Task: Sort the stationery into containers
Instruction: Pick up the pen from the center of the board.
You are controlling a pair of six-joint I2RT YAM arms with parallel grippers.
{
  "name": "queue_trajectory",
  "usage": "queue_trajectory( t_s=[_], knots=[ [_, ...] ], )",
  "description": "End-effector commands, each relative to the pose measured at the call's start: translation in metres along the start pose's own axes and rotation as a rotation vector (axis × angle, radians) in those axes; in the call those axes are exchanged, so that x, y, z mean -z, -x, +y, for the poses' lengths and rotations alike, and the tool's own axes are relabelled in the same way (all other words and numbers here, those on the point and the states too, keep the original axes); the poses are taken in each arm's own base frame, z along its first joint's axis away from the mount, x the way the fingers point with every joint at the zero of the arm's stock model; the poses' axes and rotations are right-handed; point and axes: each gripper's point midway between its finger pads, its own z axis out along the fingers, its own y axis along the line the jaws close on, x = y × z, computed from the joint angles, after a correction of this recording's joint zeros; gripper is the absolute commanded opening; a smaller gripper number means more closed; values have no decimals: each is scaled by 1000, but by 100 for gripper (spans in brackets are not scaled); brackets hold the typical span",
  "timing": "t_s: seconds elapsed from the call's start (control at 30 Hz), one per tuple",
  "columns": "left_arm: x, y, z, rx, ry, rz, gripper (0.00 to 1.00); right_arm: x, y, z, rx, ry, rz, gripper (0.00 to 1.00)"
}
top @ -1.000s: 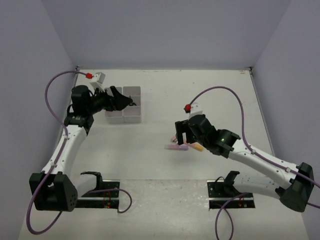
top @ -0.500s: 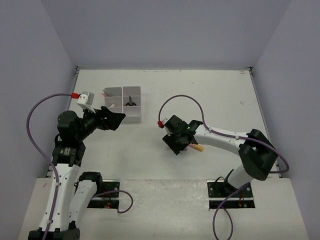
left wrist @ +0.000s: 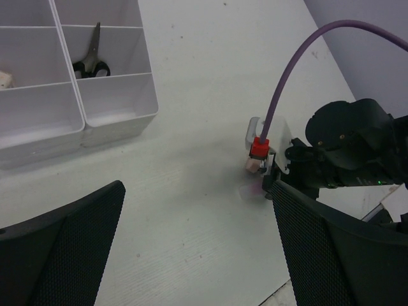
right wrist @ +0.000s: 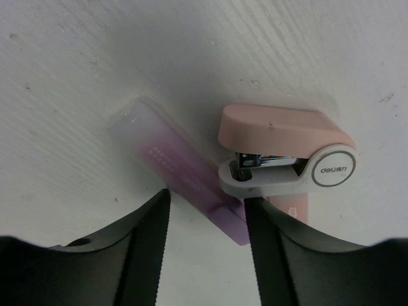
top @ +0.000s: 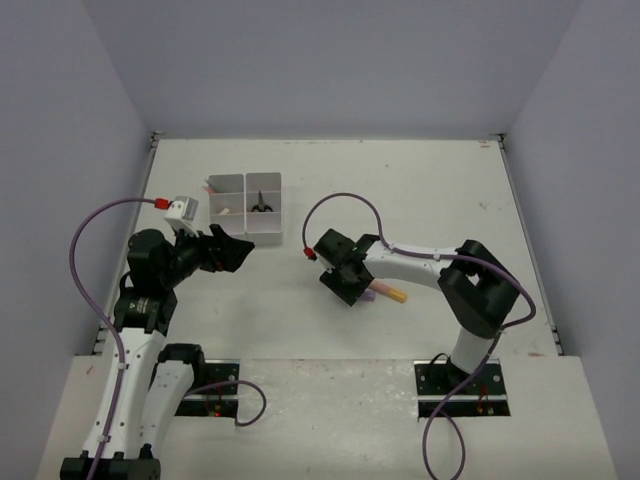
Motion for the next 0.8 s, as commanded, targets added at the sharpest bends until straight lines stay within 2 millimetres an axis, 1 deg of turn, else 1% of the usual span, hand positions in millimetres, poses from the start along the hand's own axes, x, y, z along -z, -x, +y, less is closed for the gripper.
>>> queue_trajectory(
  t_s=[0.0, 0.03, 0.07, 0.1, 0.17, 0.23, 0.3, 0.37, 0.4, 0.43, 0.5, 0.57, 0.6, 0.63, 0.7, 0.77],
  knots=[
    [1, 4, -10, -38, -57, -16, 100, 1, 11, 3, 60, 26, 8, 39],
    [2, 5, -11, -41, -60, -20, 100, 0, 10, 7, 60, 48, 17, 33],
    [2, 6, -12, -45, -63, -24, 100, -1, 9, 11, 60, 70, 23, 28],
    [3, 6, -13, -47, -66, -28, 100, -1, 8, 15, 60, 88, 26, 27],
    [4, 7, -15, -49, -73, -33, 100, 0, 5, 24, 64, 118, 32, 18],
    [3, 3, -18, -38, -100, -16, 100, 4, 3, 37, 76, 163, 22, 9],
    [0, -3, -22, -19, -137, 11, 100, 15, 6, 50, 88, 212, -23, 4],
    [-2, -15, -31, 20, -211, 64, 100, 29, 13, 58, 98, 240, -90, 1],
    [-3, -20, -35, 42, -254, 78, 100, 42, 22, 59, 80, 245, -157, 1],
    [-4, -26, -41, 64, -305, 90, 100, 59, 34, 59, 44, 247, -243, 0],
    [-2, -32, -54, 196, -394, 100, 100, 87, 55, 55, -20, 235, -392, 0],
    [3, -25, -69, 227, -532, -15, 100, 124, 85, 54, -119, 266, -579, 0],
    [10, -23, -78, 234, -595, -66, 100, 142, 95, 54, -183, 291, -651, 0],
    [16, -18, -88, 244, -635, -107, 100, 156, 102, 55, -264, 320, -690, 0],
    [16, -4, -93, 268, -632, -175, 100, 169, 113, 57, -339, 352, -725, 0],
    [12, 3, -109, 279, -639, -191, 100, 177, 120, 63, -363, 344, -740, 0]
  ],
)
